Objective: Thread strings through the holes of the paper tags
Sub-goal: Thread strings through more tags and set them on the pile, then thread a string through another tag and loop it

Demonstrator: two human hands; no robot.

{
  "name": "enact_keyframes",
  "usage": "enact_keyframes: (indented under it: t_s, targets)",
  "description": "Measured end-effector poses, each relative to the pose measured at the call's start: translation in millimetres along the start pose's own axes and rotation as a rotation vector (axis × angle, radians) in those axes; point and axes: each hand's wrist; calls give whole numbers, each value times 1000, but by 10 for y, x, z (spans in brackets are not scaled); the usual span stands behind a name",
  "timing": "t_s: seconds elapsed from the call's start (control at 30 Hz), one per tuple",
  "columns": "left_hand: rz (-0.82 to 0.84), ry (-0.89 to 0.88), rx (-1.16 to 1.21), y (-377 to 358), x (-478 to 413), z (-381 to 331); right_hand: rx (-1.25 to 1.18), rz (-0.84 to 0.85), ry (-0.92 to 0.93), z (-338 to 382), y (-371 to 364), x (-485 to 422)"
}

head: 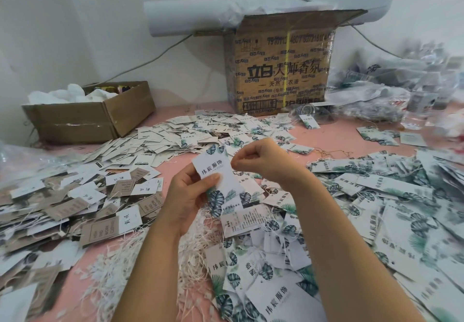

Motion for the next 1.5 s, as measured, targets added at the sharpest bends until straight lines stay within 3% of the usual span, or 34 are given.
enact_keyframes:
  t_s: [0.13, 0.4, 1.03, 1.27, 1.5]
  targets:
    - [-31, -36, -64, -38, 5, -20, -39, -149, 84, 43, 77, 3]
    - [-7, -128, -298, -126, 36, -114, 127, -144, 196, 132, -96, -14]
    - [-15, -217, -586, -183, 44, -229, 174, -230, 173, 164, -94, -47]
    - [-28, -227, -495, -196, 45, -241, 140, -212, 175, 173, -85, -26]
    - [-126, -275, -384, -186, 36, -238, 11, -75, 136, 185, -133, -3]
Point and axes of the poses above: each hand's wrist, its own x-axis away from the middle knuckle, its own y-axis out of the back of the hand, z = x × y, and after that the axes turned 1 degree about -x, right-handed
